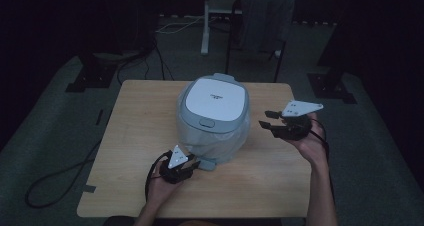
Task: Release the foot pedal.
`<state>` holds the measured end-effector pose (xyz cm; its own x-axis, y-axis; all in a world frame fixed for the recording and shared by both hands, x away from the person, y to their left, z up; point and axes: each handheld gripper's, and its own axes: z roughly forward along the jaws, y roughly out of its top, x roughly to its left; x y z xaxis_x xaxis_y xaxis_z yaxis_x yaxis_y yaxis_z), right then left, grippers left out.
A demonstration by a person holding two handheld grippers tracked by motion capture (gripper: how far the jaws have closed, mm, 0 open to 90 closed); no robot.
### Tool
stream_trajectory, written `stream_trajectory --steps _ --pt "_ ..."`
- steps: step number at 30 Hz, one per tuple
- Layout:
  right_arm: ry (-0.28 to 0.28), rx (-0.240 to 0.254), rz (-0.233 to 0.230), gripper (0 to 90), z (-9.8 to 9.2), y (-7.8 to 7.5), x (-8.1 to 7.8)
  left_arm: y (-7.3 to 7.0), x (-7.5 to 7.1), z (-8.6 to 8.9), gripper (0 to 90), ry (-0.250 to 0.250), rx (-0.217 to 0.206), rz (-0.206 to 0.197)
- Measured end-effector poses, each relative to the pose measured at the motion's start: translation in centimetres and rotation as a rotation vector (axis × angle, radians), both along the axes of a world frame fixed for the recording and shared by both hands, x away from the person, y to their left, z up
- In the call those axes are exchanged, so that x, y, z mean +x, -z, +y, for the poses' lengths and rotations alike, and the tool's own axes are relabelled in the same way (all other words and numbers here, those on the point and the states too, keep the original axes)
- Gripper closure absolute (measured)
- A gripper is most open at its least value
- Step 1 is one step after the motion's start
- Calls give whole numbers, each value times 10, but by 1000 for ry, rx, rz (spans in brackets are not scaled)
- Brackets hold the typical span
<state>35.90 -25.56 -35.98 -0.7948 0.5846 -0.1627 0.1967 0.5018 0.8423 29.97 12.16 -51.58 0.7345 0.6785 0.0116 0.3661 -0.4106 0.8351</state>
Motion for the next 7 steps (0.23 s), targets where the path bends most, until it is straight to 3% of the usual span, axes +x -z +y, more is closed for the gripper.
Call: stream_trajectory --steps 7 --pt "9 -1 23 531 -2 8 6 1 2 2 614 -13 -1 2"
